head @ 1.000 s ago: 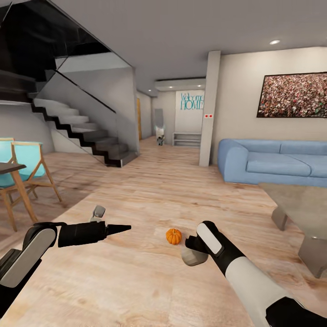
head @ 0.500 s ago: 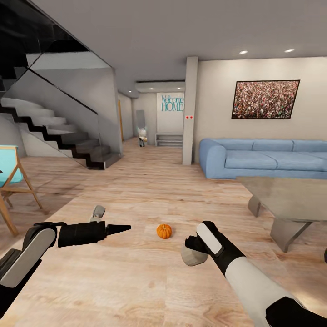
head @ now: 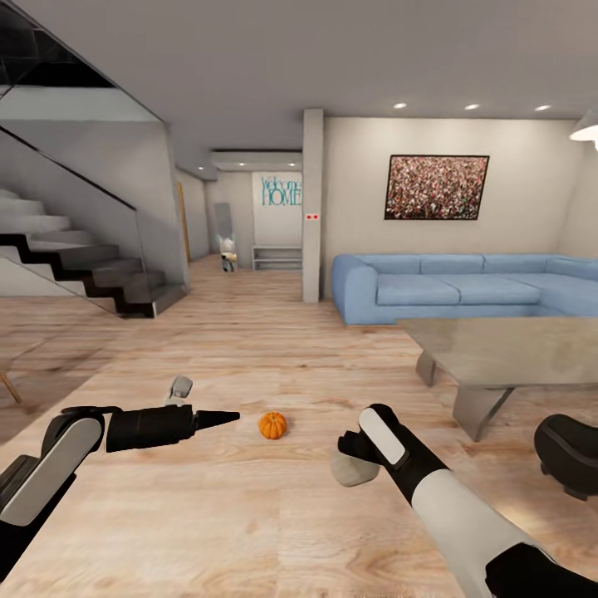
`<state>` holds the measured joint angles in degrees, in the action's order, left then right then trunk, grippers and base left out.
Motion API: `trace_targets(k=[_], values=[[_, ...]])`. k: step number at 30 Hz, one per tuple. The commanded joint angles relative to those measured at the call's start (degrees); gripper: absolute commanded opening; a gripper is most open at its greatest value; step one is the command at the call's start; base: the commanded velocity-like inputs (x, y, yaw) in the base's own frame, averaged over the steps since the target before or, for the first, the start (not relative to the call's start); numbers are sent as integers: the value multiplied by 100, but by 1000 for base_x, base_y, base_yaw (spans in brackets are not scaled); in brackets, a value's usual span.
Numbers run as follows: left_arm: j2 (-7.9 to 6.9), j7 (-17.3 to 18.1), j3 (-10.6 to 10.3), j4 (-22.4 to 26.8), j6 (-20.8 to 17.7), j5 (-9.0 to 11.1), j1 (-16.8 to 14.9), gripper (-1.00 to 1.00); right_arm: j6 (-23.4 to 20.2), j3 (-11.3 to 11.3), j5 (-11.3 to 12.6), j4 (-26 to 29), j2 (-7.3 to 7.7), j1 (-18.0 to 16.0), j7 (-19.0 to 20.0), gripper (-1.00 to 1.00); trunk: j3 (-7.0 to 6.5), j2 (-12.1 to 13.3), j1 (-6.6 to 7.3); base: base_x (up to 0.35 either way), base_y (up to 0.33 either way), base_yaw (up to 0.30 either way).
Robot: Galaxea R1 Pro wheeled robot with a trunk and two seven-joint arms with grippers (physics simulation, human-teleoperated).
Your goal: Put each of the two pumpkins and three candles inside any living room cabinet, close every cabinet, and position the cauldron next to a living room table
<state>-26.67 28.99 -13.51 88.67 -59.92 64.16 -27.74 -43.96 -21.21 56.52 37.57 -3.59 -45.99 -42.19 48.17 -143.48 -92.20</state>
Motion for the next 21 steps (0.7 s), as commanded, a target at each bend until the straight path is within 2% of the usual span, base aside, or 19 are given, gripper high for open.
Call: trace_targets(k=[1, 6, 9, 13, 21], values=[[-5, 37, -3, 1, -8, -27, -4, 100, 0, -24, 53, 4, 0, -7, -53, -100, 5, -3, 1, -14, 5, -188], [-5, 37, -4, 1, -8, -27, -4, 100, -8, -14, 61, 4, -21, -7, 62, -100, 13, -3, 1, -81, 81, -82], [-5, 37, -3, 1, -8, -33, -4, 100, -10, -9, 239, 1, -18, -45, 83, -100, 35, -3, 1, -174, 185, 27], [-5, 37, -3, 1, -8, -35, -4, 100, -15, 0, 608, -10, 21, -110, 74, -100, 69, -3, 1, -198, 202, 61], [-5, 37, -3, 1, -8, -35, -4, 100, -16, 10, 720, -13, 44, -133, 83, -100, 142, -3, 1, -86, 68, 48]])
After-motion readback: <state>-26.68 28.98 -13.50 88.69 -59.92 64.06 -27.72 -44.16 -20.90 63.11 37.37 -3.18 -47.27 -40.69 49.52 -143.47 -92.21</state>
